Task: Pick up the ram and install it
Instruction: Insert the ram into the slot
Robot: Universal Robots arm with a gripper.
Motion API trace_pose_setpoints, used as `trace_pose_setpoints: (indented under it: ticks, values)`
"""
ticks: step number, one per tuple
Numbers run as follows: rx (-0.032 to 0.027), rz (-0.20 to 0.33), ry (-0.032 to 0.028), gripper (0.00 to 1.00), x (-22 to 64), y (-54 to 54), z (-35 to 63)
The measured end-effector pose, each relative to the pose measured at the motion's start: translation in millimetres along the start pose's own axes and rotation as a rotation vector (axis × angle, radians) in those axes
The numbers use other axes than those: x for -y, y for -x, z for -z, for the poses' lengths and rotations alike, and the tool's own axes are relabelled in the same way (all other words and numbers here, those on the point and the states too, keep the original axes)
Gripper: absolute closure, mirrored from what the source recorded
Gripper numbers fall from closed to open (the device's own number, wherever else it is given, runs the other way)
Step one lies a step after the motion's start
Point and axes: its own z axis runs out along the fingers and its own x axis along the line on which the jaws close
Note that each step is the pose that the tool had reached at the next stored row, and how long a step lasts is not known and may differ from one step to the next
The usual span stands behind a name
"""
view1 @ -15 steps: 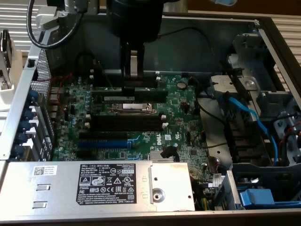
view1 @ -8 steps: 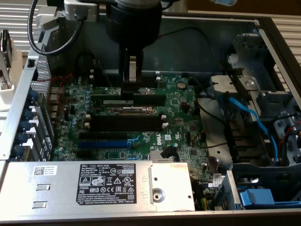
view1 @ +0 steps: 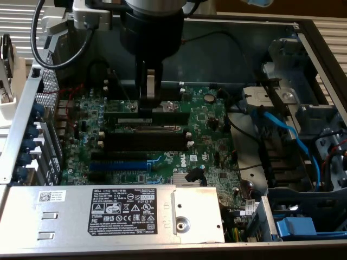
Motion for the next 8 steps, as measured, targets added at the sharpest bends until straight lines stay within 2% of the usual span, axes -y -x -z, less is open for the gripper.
trace_pose_setpoints:
  ticks: [8]
  values:
    - [0.0000,0.000,-0.0007,0.88,-1.3,0.0,-6.0]
